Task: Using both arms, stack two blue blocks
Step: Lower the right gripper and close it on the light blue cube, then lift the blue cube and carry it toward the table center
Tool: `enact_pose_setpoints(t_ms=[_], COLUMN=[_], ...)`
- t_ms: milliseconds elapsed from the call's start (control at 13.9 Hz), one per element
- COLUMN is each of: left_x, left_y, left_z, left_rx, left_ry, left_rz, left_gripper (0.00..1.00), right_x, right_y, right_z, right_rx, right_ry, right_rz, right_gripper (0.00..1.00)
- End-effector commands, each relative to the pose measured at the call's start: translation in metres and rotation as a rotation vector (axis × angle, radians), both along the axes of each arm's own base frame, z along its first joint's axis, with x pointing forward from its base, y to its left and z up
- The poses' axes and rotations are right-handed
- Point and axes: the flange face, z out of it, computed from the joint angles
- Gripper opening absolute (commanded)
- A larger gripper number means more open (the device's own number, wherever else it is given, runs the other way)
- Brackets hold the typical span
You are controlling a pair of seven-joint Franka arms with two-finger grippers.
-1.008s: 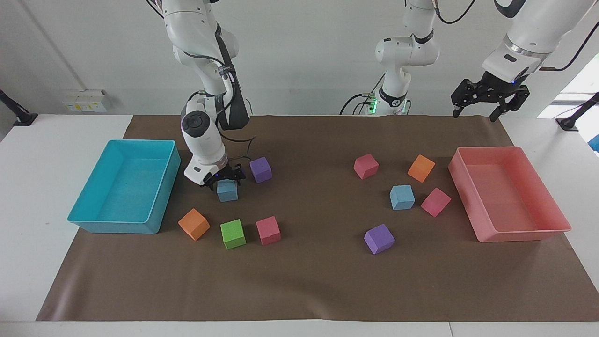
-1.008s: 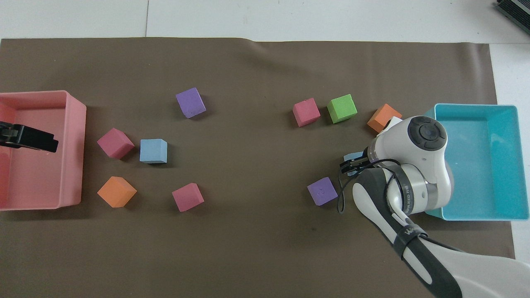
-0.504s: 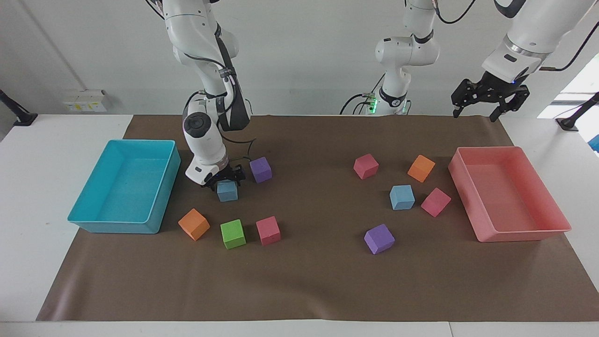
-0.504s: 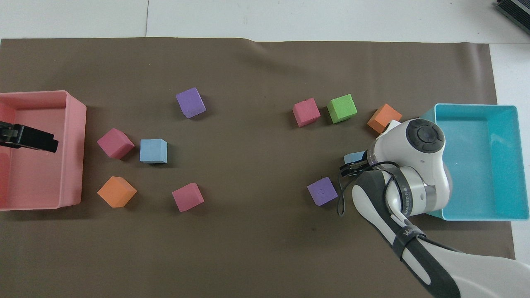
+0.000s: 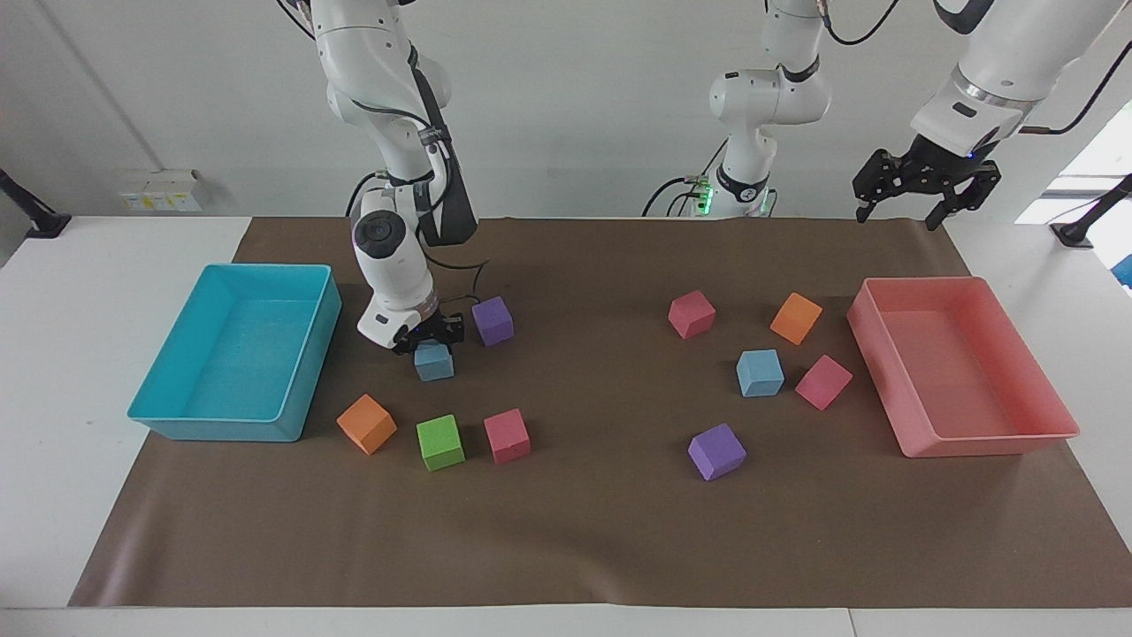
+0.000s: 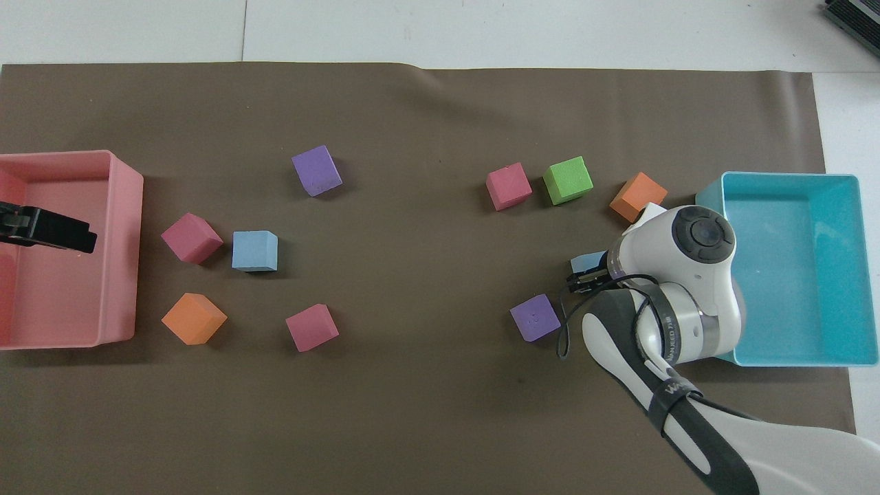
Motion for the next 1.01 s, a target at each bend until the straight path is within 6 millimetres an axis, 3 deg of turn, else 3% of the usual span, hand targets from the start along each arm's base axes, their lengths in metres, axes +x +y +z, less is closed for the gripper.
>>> enact_pose_setpoints(t_ms=[0,216,576,720,936], left_x=[-0.003,-0.002,-0.002,-0.002,-0.002], left_y=[0.005,0.005,0.001,0.000,0.001], left_z=[0.003,0.002,0.003,0.002,0.001], left_rx=[0.013,0.013,0.013,0.013,0.011], left_ry=[0.001,0.002,-0.001,0.002,0.001], left_rz=[0.003,0.003,-0.003,-0.003,0.001], left_gripper=[1.00,1.00,1.00,1.00,1.00], right_x=[0.003,0.006,0.005,0.009,0.015], right_y=[-0.001,-0.002,-0.022,-0.032,-0.018], right_z=[0.026,0.065,0.128,0.147,0.156], right_rx=[0.024,0.032,0.024,0.020,0.015], right_ry=[-0.047,-0.051,-0.019,0.012,-0.001], right_rz=[-0.006,-0.016,-0.040,-0.075,-0.122], right_gripper=[0.00,0.00,0.00,0.00,0.00])
